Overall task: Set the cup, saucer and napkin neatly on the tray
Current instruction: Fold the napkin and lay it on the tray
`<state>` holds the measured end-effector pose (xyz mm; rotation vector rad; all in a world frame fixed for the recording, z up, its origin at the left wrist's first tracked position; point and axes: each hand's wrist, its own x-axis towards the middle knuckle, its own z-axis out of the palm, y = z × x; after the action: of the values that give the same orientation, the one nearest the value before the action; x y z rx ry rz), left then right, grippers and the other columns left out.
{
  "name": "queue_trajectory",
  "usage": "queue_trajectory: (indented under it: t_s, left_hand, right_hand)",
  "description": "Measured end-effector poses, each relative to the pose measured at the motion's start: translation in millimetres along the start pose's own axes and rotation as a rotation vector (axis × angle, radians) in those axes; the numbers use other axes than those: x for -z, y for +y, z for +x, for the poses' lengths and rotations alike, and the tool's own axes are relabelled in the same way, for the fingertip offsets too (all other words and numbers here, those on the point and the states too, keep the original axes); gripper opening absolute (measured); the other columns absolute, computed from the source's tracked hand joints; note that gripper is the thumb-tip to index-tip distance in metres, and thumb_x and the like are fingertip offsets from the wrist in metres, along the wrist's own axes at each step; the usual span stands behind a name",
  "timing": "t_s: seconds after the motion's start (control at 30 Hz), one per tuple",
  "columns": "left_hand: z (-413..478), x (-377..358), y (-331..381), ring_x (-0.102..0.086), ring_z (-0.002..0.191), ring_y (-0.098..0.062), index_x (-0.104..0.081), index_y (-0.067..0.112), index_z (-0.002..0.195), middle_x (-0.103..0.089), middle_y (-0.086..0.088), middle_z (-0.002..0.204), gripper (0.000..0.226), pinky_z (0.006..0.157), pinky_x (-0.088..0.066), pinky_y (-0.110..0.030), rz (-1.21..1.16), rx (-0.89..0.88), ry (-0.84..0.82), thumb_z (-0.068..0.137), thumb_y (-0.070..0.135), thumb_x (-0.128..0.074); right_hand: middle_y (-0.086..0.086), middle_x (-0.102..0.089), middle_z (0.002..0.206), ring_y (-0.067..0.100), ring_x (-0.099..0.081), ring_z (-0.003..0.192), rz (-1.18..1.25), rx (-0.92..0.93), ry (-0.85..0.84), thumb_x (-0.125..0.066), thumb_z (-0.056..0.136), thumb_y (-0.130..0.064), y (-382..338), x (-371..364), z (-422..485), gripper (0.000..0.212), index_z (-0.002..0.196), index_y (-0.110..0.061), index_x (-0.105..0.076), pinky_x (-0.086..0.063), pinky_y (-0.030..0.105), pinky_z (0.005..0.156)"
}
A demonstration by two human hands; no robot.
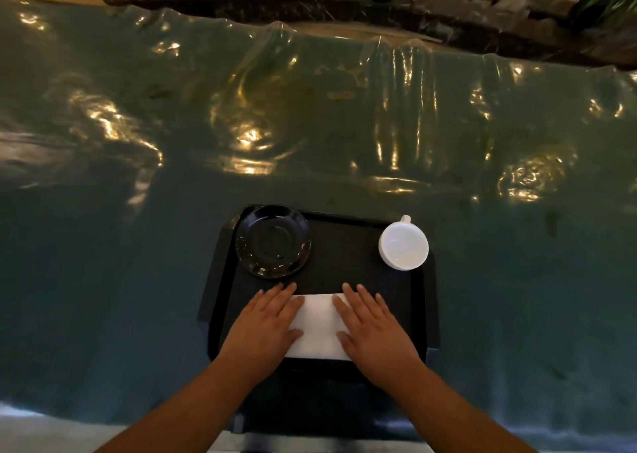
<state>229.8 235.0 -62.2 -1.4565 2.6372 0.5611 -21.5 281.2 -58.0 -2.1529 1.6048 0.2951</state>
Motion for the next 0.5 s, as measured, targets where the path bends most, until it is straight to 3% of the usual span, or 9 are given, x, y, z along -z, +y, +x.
queue_trajectory:
  t_s: [0.17,0.33,0.5]
  left_hand:
    - [-8,-10,-5,-0.042,0.142,-0.029,-0.057,0.021,0.139,-0.048,-0.008,0.154,0.050,0.119,-0.025,-0.053,0.154,-0.168,0.086,0.099,0.043,-0.039]
    - [-20,-21,-18,-0.031,0.148,-0.032,-0.048,0.017,0.148,-0.039,-0.008,0.159,0.053,0.116,-0.019,-0.059,0.204,-0.217,0.093,0.104,0.043,-0.032]
    - [-21,-21,-22,-0.036,0.145,-0.034,-0.050,0.018,0.146,-0.045,-0.009,0.156,0.055,0.117,-0.019,-0.056,0.187,-0.145,0.078,0.106,0.046,-0.026]
  right_hand:
    - [0.009,-0.025,0.168,0.035,-0.025,0.153,-0.040,-0.007,0.076,-0.029,0.104,-0.049,11,-7,-5,0.063,0.161,-0.021,-0.030,-0.019,0.055,0.122]
    - [0.002,0.003,0.172,0.028,0.004,0.157,-0.047,0.002,0.045,-0.013,0.107,-0.055,21,-17,-9,0.064,0.164,-0.028,-0.002,-0.002,0.052,0.127]
    - [0.005,-0.005,0.172,0.033,-0.007,0.157,-0.063,-0.020,0.022,-0.021,0.107,-0.058,19,-13,-12,0.066,0.164,-0.025,-0.012,-0.004,0.053,0.120]
